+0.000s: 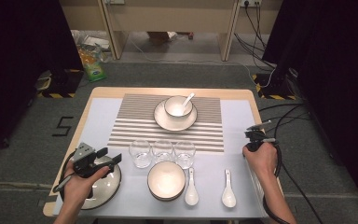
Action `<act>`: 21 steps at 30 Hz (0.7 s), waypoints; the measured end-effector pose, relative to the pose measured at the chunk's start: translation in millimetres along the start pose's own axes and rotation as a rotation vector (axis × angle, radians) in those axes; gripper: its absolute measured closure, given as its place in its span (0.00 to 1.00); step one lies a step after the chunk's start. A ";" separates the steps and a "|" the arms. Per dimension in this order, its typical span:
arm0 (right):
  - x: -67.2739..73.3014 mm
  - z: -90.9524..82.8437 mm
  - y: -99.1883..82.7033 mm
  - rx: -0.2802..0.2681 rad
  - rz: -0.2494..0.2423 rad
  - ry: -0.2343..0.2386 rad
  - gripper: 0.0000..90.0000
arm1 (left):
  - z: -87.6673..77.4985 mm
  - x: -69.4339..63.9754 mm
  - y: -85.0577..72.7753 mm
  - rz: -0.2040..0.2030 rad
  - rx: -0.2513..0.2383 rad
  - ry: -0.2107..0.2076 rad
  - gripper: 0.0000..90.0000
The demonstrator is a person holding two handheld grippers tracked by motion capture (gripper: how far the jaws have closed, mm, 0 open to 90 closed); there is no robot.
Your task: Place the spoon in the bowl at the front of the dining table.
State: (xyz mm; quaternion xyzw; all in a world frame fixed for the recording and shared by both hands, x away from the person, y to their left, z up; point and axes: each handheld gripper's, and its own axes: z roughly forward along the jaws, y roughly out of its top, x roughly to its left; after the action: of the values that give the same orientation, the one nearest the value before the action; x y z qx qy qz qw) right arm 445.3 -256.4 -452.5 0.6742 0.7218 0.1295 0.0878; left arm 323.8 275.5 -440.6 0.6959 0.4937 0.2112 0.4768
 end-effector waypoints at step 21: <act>7.7 4.7 35.7 -0.036 0.012 0.023 0.93 | -2.1 1.8 0.3 -0.004 -0.001 0.002 0.36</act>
State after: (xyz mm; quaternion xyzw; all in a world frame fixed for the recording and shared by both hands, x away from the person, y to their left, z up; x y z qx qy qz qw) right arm 480.1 -246.3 -445.8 0.6751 0.7164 0.1508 0.0911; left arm 323.1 278.0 -439.7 0.6945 0.4954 0.2113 0.4771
